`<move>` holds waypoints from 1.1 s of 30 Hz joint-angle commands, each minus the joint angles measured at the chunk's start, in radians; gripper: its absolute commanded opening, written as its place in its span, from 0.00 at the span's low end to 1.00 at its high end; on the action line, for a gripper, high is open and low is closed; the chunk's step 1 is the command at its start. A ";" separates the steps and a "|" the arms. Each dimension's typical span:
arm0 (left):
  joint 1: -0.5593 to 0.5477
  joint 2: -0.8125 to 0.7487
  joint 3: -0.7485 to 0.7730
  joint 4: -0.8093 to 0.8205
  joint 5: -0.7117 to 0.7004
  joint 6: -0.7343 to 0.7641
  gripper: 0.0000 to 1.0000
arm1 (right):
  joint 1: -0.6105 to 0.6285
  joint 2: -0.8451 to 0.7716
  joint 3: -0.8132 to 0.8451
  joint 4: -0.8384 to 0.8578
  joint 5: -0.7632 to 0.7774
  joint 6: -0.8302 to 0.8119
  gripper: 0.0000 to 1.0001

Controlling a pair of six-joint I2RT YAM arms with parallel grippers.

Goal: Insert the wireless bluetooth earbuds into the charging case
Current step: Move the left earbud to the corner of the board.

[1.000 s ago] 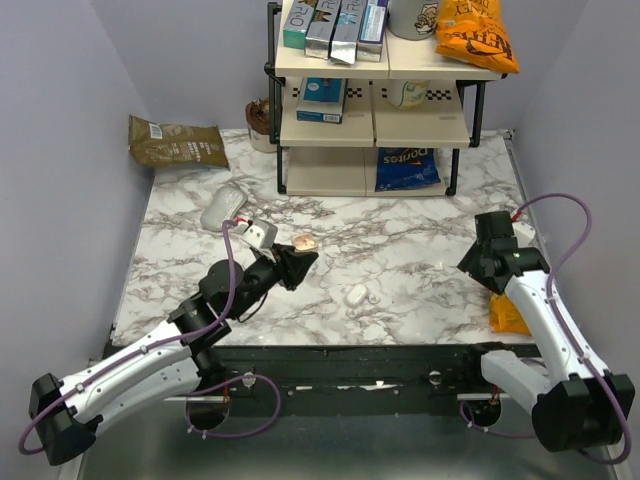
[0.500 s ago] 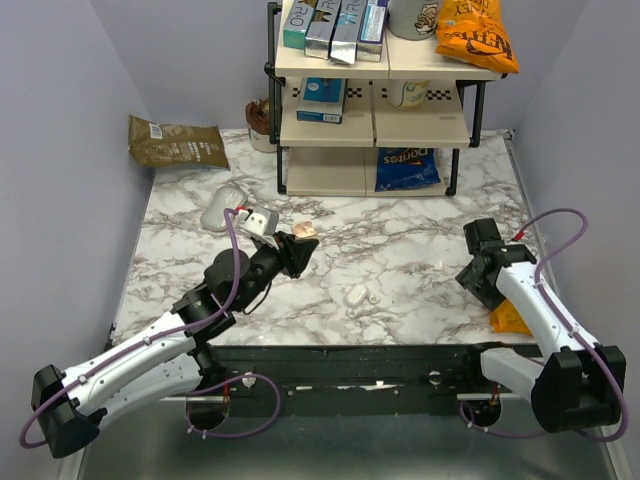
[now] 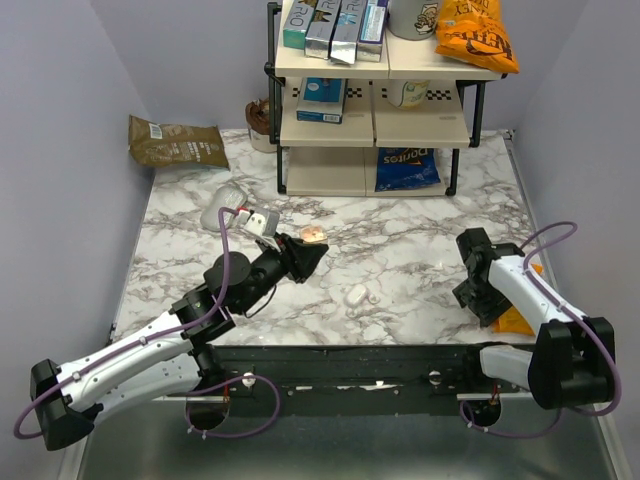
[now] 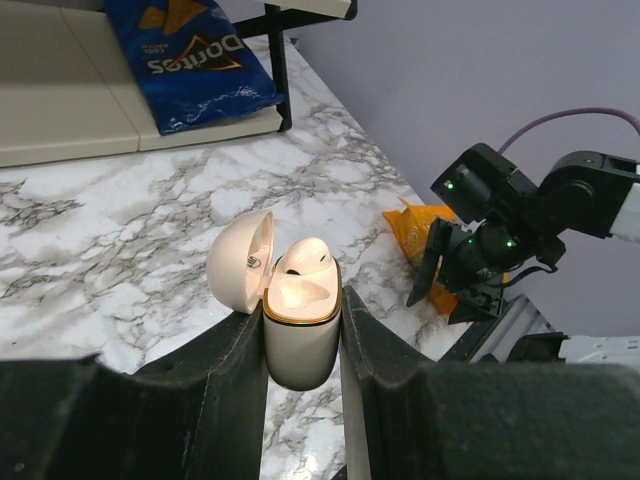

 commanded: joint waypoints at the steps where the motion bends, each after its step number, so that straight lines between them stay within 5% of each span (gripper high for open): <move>1: -0.022 -0.008 0.041 -0.027 -0.007 0.002 0.00 | -0.041 -0.013 0.020 -0.061 0.064 0.055 0.73; 9: -0.031 -0.012 0.058 -0.059 -0.016 0.007 0.00 | -0.096 -0.092 0.000 -0.061 0.050 0.039 0.73; 22: -0.059 0.024 0.096 -0.078 -0.010 0.010 0.00 | -0.430 -0.034 -0.020 0.031 -0.046 -0.086 0.72; 33: -0.060 0.081 0.104 -0.029 0.024 0.050 0.00 | -0.460 0.023 -0.012 0.040 -0.020 -0.077 0.68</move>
